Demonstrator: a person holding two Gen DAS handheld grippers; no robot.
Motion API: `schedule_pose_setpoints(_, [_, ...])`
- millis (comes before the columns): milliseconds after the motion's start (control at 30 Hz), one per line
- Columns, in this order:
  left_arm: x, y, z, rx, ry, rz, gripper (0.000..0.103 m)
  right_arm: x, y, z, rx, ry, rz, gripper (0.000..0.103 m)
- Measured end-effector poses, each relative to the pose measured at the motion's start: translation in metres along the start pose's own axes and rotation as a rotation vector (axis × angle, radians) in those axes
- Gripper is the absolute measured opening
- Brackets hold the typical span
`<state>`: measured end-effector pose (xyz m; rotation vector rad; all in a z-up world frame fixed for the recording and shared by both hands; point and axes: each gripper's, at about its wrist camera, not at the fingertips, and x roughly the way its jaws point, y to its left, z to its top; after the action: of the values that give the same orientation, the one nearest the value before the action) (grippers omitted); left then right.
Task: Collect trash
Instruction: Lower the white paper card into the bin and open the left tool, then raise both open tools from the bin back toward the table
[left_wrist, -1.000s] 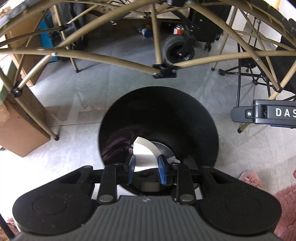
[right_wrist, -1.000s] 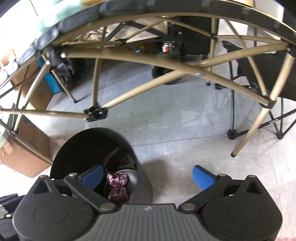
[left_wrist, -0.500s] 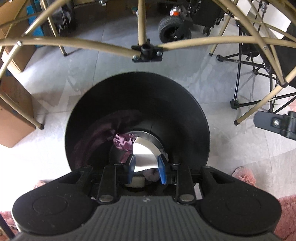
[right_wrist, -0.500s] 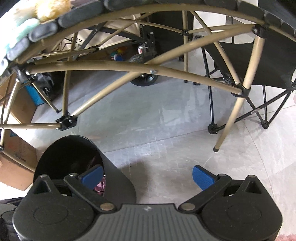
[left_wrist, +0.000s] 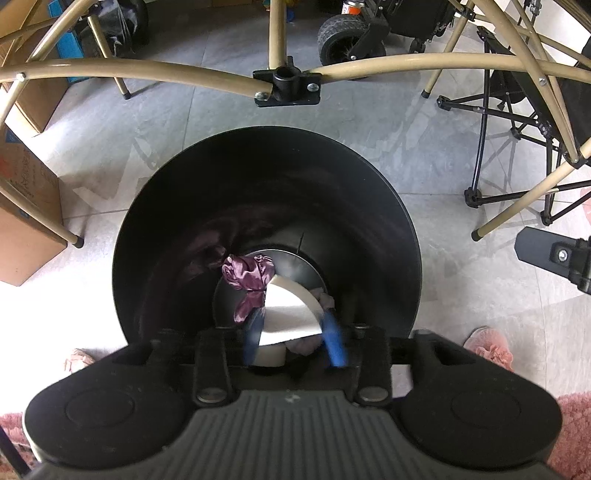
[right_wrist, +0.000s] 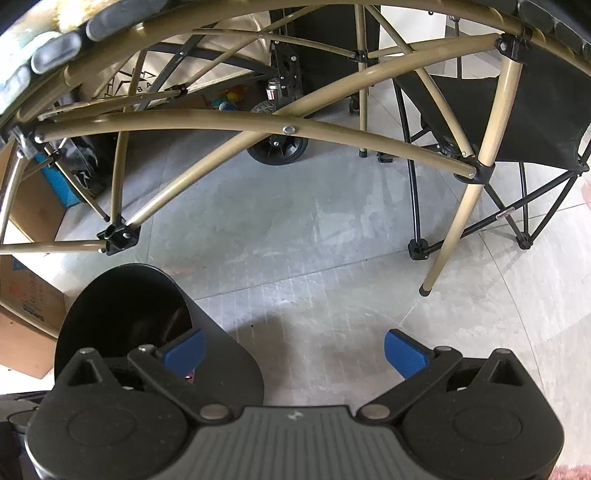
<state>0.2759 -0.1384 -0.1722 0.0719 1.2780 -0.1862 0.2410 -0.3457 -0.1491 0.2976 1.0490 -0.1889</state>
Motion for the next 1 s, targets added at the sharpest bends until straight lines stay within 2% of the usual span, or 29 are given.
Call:
schedule_pose_setpoints(33, [0.000,0.000,0.000,-0.004,-0.001,-0.004,0.084,0.000,0.000,0.000,0.000,0.000,0.001,0.103])
schedule_pose_setpoints(100, [-0.002,0.000,-0.001,-0.010,-0.010,-0.003,0.103,-0.001,0.000,0.000,0.000,-0.002,0.003,0.103])
schedule_pose_setpoints(767, [-0.005,-0.002,-0.003,0.006,-0.021,0.027,0.103,-0.004,-0.001,-0.001,0.005,-0.009,0.002,0.103])
schedule_pose_setpoints(1000, [-0.015,0.003,-0.007,-0.001,-0.030,0.016,0.103,-0.014,0.005,-0.003,-0.001,-0.017,0.013,0.103])
